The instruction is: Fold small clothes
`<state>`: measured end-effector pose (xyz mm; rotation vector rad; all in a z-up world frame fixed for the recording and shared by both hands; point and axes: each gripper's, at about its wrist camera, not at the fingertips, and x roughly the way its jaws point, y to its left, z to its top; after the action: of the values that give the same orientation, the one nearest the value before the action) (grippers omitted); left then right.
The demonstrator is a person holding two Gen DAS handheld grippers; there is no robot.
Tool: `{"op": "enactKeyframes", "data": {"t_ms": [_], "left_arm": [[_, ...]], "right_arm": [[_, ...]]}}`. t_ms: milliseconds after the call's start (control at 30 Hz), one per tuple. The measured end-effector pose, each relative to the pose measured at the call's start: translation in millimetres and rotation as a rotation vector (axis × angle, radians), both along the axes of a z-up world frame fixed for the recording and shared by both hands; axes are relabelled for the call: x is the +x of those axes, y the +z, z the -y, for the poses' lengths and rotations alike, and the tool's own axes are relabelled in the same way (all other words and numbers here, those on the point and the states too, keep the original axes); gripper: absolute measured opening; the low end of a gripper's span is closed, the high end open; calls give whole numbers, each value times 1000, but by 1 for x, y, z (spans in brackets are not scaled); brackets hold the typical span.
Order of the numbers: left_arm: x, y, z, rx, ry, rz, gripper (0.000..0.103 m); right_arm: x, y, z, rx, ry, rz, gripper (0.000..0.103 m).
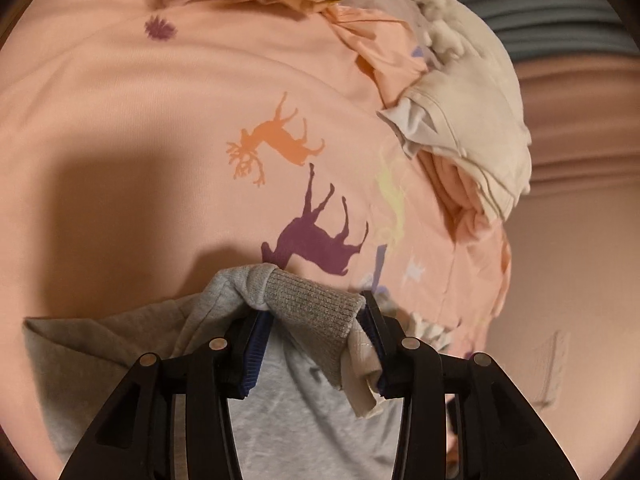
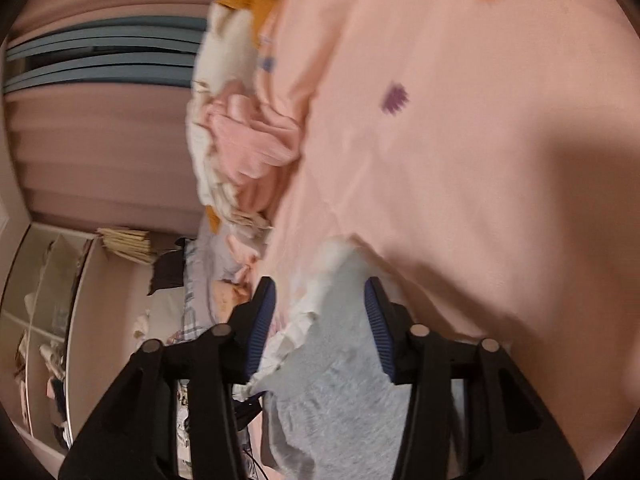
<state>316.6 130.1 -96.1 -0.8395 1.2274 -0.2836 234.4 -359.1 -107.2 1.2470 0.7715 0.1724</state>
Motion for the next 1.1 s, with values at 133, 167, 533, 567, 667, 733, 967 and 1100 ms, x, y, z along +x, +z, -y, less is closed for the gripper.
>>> {"op": "enactKeyframes", "data": {"t_ms": [133,167,533,567,667,733,967,1100], "left_arm": [[-3,14,-1,67,-45,34,44],[-2,15,-4,60,-28,30,44],[1,21,-17,-127,26,11,62],[0,23,-20,-144,38,17,62],[-4,40,-22,-60,55,75,62],[-10,50,-23,-7,53,111,62],[-59,63,20,334,-161,249,62],[-99,46,52,440,-302,307,62]], "right_arm": [[-12,28,-9,-187,63,36,51],[-16,35,-14,-238,86,42,51],[-58,56,-52,-444,233,98,53],[-60,56,-53,-438,238,100,54],[-58,53,-60,-438,246,98,55],[-61,52,-64,-468,254,92,55],[-66,54,-93,-682,312,111,50],[-62,50,-123,-845,402,116,33]]}}
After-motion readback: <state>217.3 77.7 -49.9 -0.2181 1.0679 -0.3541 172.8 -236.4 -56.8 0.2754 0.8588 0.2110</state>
